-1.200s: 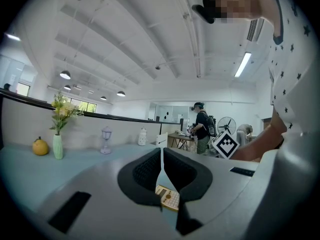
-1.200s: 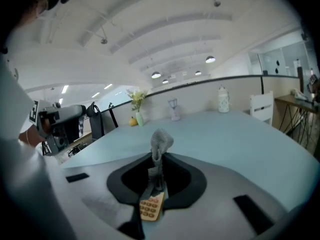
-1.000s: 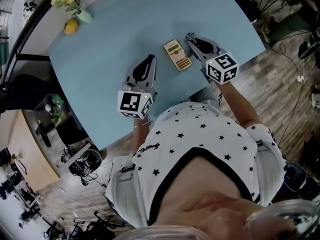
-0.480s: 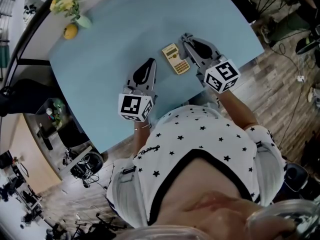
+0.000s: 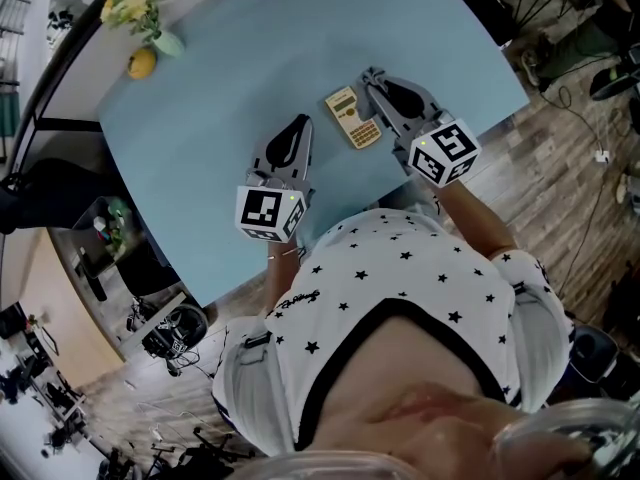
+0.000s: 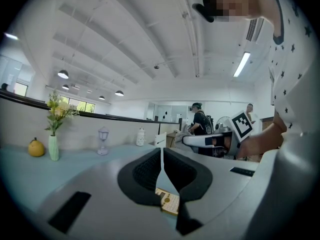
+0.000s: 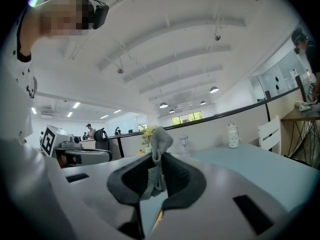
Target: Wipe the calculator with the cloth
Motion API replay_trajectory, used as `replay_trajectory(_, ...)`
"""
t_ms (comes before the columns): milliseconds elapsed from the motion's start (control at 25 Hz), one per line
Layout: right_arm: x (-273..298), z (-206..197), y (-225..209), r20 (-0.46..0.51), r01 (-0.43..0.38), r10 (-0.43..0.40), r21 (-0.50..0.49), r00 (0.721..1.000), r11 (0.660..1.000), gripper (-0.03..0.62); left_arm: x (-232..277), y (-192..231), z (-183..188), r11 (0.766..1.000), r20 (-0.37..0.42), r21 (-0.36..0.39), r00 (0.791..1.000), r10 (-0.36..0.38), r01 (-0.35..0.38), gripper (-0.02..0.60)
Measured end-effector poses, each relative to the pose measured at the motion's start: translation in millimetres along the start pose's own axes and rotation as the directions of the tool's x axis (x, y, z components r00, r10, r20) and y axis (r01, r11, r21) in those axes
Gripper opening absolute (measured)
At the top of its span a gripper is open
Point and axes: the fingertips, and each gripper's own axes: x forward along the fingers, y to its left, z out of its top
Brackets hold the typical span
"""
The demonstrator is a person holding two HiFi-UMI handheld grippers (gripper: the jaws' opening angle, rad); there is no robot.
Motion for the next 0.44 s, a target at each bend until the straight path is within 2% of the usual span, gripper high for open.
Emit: replay_trajectory(440, -0.6, 2.5, 2.9, 0.001, -0.003, 0.003, -0.003, 1.000, 1.000, 0.047, -1.5, 0.6, -0.5, 1.000, 0.001, -0.001, 1.000, 0.001, -0.001, 0.040)
